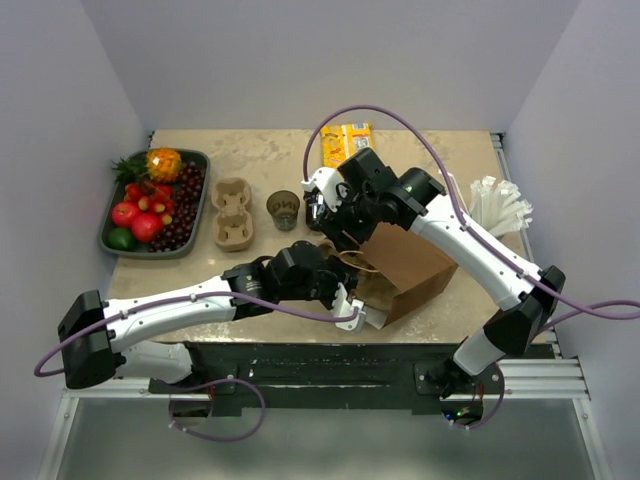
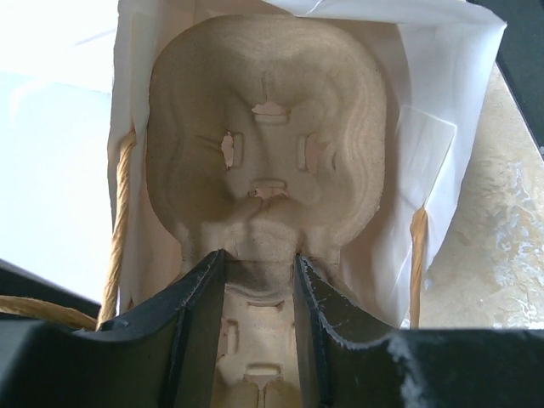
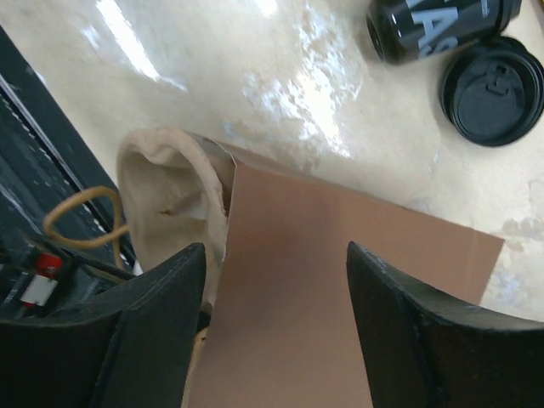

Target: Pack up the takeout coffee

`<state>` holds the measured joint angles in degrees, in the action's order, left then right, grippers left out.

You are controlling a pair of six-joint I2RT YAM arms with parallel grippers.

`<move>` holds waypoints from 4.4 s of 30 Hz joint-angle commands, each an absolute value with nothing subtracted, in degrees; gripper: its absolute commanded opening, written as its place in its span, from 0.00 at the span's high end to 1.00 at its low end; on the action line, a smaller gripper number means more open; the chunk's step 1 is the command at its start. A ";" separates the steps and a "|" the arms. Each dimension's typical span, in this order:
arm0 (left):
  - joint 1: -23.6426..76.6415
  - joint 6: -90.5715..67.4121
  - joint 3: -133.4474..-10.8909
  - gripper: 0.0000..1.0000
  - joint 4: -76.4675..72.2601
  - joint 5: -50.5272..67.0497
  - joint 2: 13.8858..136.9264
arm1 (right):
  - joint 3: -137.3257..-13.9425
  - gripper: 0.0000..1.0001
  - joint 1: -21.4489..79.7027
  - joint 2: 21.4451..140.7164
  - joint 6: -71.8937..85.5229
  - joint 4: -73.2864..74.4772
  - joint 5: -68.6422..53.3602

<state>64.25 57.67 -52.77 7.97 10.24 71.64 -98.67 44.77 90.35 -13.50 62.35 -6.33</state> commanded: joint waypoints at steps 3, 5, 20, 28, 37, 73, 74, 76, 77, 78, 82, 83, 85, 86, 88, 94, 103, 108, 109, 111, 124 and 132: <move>64.60 56.52 -52.56 1.00 3.78 10.46 72.42 | -99.40 0.37 44.74 88.59 -17.13 65.04 -0.71; 64.60 56.08 -52.47 1.00 3.60 10.46 72.60 | -100.81 0.41 44.74 89.03 -18.63 66.70 -0.44; 64.60 55.11 -53.17 1.00 -1.03 11.77 74.18 | -103.27 0.99 44.82 90.62 -24.35 70.93 -4.21; 65.04 54.75 -56.16 1.00 -0.44 17.84 74.09 | -107.93 1.00 44.82 90.35 -22.33 72.78 -13.44; 66.27 57.65 -61.34 1.00 5.71 16.17 77.08 | -107.40 1.00 44.91 89.21 -22.59 74.18 -24.68; 68.91 28.48 -65.57 1.00 0.88 -0.79 75.40 | -107.75 1.00 44.65 85.87 -14.41 68.90 -26.53; 68.91 27.95 -65.31 1.00 0.88 -1.05 75.67 | -107.49 1.00 44.65 85.70 -14.41 69.08 -27.41; 68.73 25.24 -64.26 1.00 -1.56 -2.19 76.02 | -106.88 1.00 44.74 85.26 -14.59 69.43 -28.38; 67.95 24.01 -64.16 1.00 -1.41 -1.59 76.29 | -106.00 1.00 44.74 84.56 -14.68 69.52 -29.61; 67.59 21.82 -64.07 1.00 -1.06 -1.06 76.55 | -105.39 1.00 44.65 84.12 -14.59 69.35 -29.71; 64.96 15.83 -62.58 1.00 -1.05 -0.27 77.34 | -103.27 1.00 44.74 82.01 -13.54 67.68 -26.02; 64.34 14.78 -62.14 1.00 -1.23 0.87 77.43 | -103.10 1.00 44.74 81.48 -13.10 66.89 -25.58; 62.15 11.35 -60.56 1.00 -2.71 2.01 77.61 | -103.01 1.00 44.74 81.21 -12.14 66.45 -25.84; 61.62 10.47 -60.12 1.00 -3.25 4.81 77.61 | -103.01 1.00 44.65 81.21 -11.78 66.18 -26.45; 61.17 9.58 -58.63 1.00 -5.53 6.15 77.61 | -103.01 1.00 44.65 81.21 -11.60 66.10 -28.29; 61.17 8.53 -56.08 1.00 -9.14 5.37 79.54 | -101.17 1.00 44.74 79.72 -9.76 65.22 -28.56; 61.35 18.00 -58.00 1.00 -13.35 0.44 85.42 | -97.12 1.00 44.65 78.31 -7.92 63.28 -32.25; 61.44 29.69 -55.99 1.00 -21.60 1.84 85.35 | -97.21 1.00 44.56 79.80 -6.06 62.67 -36.56; 61.35 30.93 -55.64 1.00 -22.66 2.89 85.08 | -97.64 1.00 44.47 80.07 -6.15 62.75 -37.00; 61.35 33.30 -54.76 1.00 -24.60 4.91 84.55 | -98.08 1.00 44.38 80.77 -6.41 62.75 -38.57; 60.47 37.08 -55.63 1.00 -22.76 22.22 88.77 | -99.76 1.00 44.21 81.56 -7.91 63.37 -41.65; 60.56 39.72 -57.21 1.00 -26.72 21.27 91.67 | -100.28 1.00 44.03 81.47 -10.28 64.60 -44.21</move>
